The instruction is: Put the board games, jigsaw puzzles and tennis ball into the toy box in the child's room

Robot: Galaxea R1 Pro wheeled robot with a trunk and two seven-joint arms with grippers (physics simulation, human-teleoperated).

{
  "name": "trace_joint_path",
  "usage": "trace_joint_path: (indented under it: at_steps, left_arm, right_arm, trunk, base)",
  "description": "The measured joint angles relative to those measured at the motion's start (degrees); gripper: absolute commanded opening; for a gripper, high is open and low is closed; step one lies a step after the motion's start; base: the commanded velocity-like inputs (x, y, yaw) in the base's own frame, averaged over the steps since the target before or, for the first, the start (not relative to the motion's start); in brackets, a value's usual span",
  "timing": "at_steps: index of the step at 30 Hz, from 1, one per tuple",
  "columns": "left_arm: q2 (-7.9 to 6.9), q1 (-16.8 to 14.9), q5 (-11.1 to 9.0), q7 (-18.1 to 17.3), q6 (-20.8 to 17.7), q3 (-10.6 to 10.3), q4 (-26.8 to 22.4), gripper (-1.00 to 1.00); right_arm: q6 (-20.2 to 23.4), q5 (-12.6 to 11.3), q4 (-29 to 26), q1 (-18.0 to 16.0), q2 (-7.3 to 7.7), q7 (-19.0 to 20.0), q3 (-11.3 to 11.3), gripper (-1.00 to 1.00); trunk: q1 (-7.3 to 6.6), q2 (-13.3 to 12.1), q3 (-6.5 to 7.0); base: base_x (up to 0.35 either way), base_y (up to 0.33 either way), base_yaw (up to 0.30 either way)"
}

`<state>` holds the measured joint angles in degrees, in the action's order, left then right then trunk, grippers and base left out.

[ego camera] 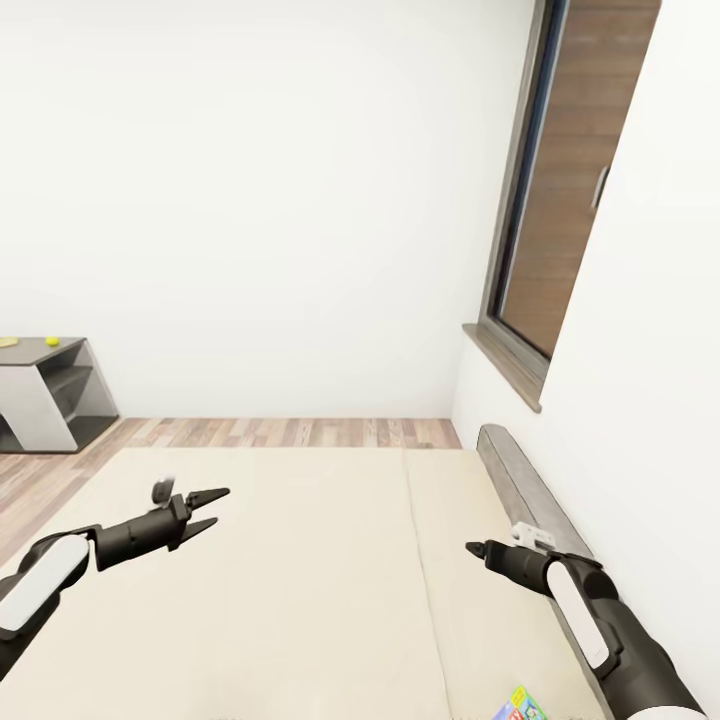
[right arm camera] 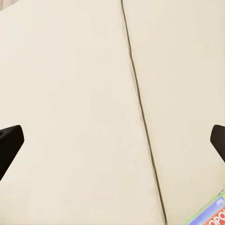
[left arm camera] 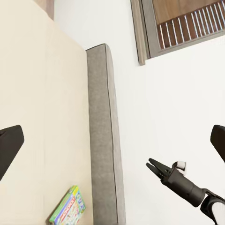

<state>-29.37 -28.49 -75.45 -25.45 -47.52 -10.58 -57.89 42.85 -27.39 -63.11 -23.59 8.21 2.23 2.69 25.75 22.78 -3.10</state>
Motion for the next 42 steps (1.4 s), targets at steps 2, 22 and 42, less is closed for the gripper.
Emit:
trace_joint_path:
  at_steps: [2,22,42]
  left_arm:
    - [-0.26,0.00,-0.23,-0.39,-0.30,0.04,-0.43,1.00]
    - [-4.00,1.20,-0.38,-19.54,-10.73,4.38,-14.00,1.00]
    - [-4.06,1.58,-0.02,-24.41,-10.60,4.46,-14.04,1.00]
  right_arm:
    - [0.00,0.01,-0.02,0.00,-0.02,0.00,-0.03,1.00]
    - [0.00,0.08,-0.10,0.00,-0.04,0.07,-0.14,1.00]
    - [0.00,0.10,-0.12,0.00,-0.10,0.08,-0.15,1.00]
  trunk:
    - [0.00,0.00,-0.19]
    - [0.00,0.00,-2.04]
    - [0.00,0.01,-3.90]
  base:
    - [0.000,0.000,0.000]
    - [0.000,0.000,0.000]
    - [0.000,0.000,0.000]
